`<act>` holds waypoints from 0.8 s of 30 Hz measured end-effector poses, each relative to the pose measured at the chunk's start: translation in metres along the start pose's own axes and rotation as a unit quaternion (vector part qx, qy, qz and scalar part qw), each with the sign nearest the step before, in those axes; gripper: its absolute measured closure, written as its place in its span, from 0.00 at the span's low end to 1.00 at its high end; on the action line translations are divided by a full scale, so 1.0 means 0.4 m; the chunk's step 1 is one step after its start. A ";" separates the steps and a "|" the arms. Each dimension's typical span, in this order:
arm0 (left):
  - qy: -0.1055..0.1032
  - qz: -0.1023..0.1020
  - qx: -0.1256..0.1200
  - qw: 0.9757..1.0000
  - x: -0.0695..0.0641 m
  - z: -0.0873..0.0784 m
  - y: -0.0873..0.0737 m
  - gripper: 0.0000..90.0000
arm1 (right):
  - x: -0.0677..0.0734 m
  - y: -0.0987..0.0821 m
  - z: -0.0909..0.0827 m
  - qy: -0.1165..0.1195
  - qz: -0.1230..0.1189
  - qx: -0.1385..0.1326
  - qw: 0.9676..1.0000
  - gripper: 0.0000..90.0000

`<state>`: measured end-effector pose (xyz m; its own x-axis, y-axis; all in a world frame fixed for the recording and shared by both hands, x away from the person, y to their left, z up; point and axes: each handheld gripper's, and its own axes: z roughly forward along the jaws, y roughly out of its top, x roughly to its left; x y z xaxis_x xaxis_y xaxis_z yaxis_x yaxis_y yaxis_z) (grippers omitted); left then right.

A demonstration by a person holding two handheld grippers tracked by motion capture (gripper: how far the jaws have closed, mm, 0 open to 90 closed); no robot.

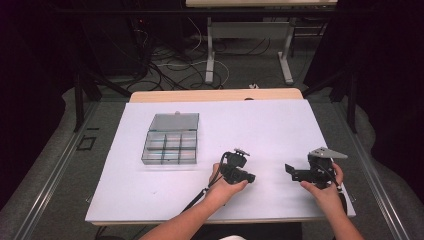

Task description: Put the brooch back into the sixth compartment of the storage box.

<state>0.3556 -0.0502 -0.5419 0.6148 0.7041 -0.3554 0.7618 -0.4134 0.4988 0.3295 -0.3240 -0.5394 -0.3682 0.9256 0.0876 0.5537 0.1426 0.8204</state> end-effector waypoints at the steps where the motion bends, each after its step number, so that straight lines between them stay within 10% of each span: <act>1: 0.002 0.000 0.002 1.000 -0.001 0.001 0.000 0.72 | -0.001 0.000 0.000 0.002 0.000 0.001 1.000 0.02; 24: 0.056 0.042 0.004 0.998 -0.032 0.007 -0.006 0.83 | -0.003 -0.001 0.001 0.003 -0.002 0.001 1.000 0.02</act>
<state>0.3467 -0.0599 -0.5408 0.6494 0.7274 -0.2217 0.7113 -0.4778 0.5156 0.3301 -0.3249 -0.5401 -0.3748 0.9230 0.0874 0.5531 0.1470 0.8200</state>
